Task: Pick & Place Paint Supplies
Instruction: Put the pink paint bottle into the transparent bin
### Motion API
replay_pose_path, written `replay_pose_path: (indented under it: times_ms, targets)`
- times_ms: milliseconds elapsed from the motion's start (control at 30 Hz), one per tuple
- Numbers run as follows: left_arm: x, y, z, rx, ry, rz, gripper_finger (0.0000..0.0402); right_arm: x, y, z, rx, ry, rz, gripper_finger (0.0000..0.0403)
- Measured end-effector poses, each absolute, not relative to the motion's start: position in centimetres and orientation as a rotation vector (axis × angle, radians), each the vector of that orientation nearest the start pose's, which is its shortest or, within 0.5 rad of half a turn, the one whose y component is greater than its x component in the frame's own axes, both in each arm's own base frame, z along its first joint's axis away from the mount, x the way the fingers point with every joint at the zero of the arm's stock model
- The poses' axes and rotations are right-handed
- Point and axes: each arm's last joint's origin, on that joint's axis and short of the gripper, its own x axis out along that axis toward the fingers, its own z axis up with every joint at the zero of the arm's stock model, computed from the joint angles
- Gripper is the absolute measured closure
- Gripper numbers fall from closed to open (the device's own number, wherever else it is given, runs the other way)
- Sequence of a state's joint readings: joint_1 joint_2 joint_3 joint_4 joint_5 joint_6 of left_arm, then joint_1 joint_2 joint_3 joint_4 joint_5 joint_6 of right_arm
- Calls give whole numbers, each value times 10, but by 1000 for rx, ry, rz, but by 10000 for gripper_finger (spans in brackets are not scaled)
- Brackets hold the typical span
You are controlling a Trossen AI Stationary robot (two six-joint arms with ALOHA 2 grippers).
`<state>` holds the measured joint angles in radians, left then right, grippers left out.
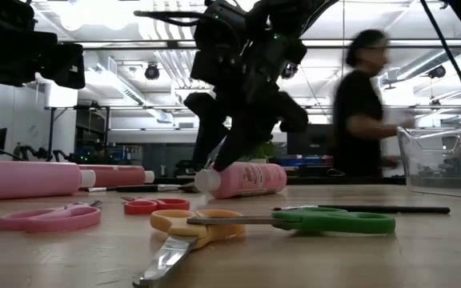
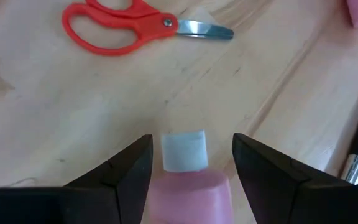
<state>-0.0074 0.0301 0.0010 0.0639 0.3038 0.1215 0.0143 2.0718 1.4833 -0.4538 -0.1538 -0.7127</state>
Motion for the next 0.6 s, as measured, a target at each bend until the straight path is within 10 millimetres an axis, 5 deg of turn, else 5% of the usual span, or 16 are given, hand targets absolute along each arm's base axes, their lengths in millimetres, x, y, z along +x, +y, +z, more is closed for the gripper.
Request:
replay_pose_path:
  times_ms: [600]
  targets:
    - [98, -9, 168, 126, -53, -309, 233, 434, 9, 147, -620, 1006, 499, 183]
